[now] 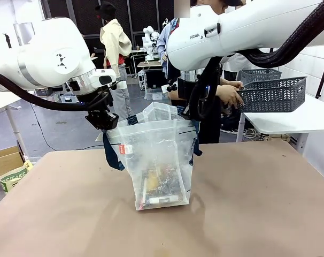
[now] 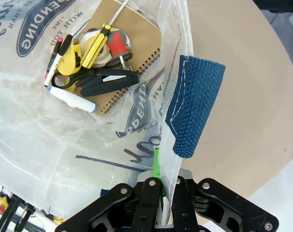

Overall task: Transfer purchased items from the store into the shopping bag.
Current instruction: Move the Reusable shopping bag to the right side of the table.

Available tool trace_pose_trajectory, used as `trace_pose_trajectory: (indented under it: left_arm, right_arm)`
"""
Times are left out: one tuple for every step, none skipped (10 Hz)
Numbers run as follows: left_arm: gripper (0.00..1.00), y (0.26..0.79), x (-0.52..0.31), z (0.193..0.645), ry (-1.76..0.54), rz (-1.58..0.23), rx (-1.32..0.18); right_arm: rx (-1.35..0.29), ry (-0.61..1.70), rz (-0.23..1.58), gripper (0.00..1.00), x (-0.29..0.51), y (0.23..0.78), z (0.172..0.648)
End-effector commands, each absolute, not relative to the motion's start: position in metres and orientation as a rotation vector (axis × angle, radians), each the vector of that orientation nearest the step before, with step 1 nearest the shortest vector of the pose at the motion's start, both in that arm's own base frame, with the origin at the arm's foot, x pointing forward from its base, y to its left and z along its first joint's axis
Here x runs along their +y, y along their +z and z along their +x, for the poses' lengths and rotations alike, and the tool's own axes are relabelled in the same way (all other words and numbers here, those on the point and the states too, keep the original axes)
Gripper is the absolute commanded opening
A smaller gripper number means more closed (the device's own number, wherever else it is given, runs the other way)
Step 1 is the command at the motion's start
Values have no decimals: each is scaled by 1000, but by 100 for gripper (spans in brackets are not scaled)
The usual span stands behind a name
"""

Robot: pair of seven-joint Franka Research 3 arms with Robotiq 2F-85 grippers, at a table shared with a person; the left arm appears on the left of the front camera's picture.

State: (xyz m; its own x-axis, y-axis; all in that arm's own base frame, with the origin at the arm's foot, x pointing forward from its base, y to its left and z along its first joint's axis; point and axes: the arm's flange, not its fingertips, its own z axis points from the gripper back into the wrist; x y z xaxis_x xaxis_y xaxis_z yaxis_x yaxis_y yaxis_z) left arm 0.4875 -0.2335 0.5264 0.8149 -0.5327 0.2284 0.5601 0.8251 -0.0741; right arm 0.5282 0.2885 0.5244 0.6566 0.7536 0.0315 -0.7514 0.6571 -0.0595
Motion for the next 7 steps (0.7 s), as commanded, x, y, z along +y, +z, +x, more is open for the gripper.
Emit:
trace_pose_trajectory:
  left_arm:
    - [0, 529, -240, 486, -578, -168, -238]
    - [0, 532, -241, 485, -571, -170, -239]
    - [0, 535, -243, 483, -545, -170, -227]
    - [0, 537, -245, 480, -525, -156, -226]
    - [0, 539, -245, 480, -493, -151, -216]
    - [0, 542, -245, 479, -446, -139, -217]
    - [0, 545, -247, 479, -340, -116, -206]
  right_arm:
    - [-68, 832, -34, 0, 289, 528, 525]
    - [-61, 803, -28, 0, 289, 532, 521]
    - [-55, 757, -25, 0, 290, 535, 519]
    - [-45, 707, -35, 0, 290, 537, 516]
    - [-20, 650, -42, 0, 290, 537, 516]
    - [12, 574, -33, 0, 291, 538, 515]
    - [20, 495, -85, 0, 293, 539, 514]
